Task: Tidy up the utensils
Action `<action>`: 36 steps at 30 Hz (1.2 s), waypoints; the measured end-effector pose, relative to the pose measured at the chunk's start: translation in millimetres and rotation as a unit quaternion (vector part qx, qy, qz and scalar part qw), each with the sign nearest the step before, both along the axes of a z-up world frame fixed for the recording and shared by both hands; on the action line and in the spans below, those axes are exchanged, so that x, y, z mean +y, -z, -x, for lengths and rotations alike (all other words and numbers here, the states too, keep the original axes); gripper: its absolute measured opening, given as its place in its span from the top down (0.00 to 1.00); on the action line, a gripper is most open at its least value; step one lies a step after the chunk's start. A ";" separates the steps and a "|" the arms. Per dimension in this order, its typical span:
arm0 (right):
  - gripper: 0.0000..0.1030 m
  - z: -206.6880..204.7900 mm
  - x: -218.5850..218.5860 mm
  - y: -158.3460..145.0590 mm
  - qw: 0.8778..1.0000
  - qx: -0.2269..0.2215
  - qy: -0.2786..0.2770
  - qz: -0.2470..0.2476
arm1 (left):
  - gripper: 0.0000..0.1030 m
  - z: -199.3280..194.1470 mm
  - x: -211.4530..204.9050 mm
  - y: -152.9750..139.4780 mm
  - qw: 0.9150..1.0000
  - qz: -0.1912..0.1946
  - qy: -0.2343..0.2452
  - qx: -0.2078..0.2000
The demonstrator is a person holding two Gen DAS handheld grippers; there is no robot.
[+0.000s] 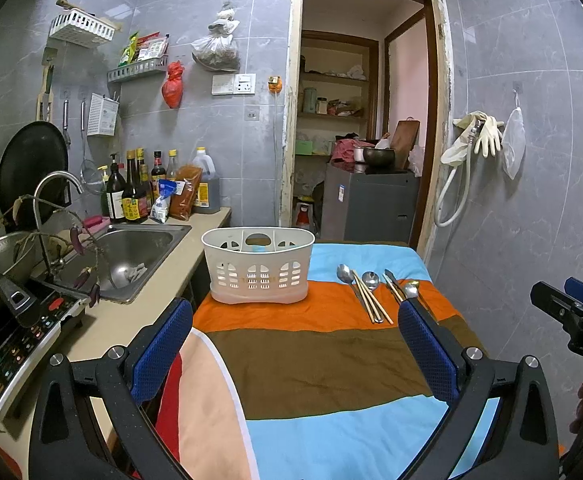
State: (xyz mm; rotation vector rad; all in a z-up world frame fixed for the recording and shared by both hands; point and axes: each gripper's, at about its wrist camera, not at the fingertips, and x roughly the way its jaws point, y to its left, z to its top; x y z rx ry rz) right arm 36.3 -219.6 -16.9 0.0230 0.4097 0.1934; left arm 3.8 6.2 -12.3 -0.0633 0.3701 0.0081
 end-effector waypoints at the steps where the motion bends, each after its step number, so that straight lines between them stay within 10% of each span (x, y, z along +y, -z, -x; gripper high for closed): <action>1: 0.00 -0.2 0.1 0.1 1.000 0.000 0.000 0.000 | 0.02 -0.2 -0.4 -0.4 1.000 0.000 0.000 0.000; 36: 0.00 -4.8 6.0 3.9 1.000 0.005 0.001 0.001 | 0.02 -11.2 -2.6 17.2 1.000 -0.003 0.002 0.012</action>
